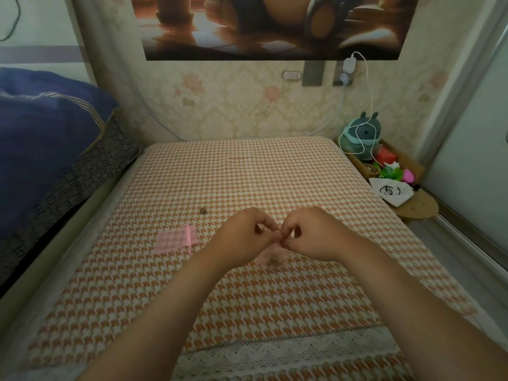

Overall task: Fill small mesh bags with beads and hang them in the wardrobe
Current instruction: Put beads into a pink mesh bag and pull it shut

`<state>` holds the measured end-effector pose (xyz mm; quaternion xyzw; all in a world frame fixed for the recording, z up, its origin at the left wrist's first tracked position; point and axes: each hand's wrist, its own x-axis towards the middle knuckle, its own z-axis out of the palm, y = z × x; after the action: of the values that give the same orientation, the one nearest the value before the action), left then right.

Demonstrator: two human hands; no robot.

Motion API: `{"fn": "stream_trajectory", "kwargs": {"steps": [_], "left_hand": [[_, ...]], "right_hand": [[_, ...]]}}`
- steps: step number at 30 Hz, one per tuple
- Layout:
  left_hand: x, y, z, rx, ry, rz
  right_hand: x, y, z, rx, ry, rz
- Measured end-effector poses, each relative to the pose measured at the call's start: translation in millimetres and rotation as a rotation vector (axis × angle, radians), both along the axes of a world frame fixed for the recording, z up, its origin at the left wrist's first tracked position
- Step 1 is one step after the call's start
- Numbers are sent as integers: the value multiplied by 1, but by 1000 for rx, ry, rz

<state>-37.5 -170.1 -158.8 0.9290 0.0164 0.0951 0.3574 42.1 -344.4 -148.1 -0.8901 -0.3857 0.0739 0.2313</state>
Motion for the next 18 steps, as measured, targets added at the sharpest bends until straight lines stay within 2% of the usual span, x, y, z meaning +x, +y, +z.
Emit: {"fn": "stream_trajectory", "kwargs": {"steps": [4, 11, 13, 16, 18], "left_hand": [[4, 3, -3, 16, -8, 78], [4, 7, -2, 35, 99, 33], [5, 8, -4, 12, 81, 25], [5, 12, -3, -122, -8, 75], [6, 22, -7, -96, -33, 157]], "right_hand": [[-4, -1, 1, 25, 17, 26], [-5, 2, 1, 20, 15, 35], [-5, 2, 1, 20, 9, 29], [-5, 4, 2, 6, -9, 24], [-6, 4, 1, 10, -12, 21]]}}
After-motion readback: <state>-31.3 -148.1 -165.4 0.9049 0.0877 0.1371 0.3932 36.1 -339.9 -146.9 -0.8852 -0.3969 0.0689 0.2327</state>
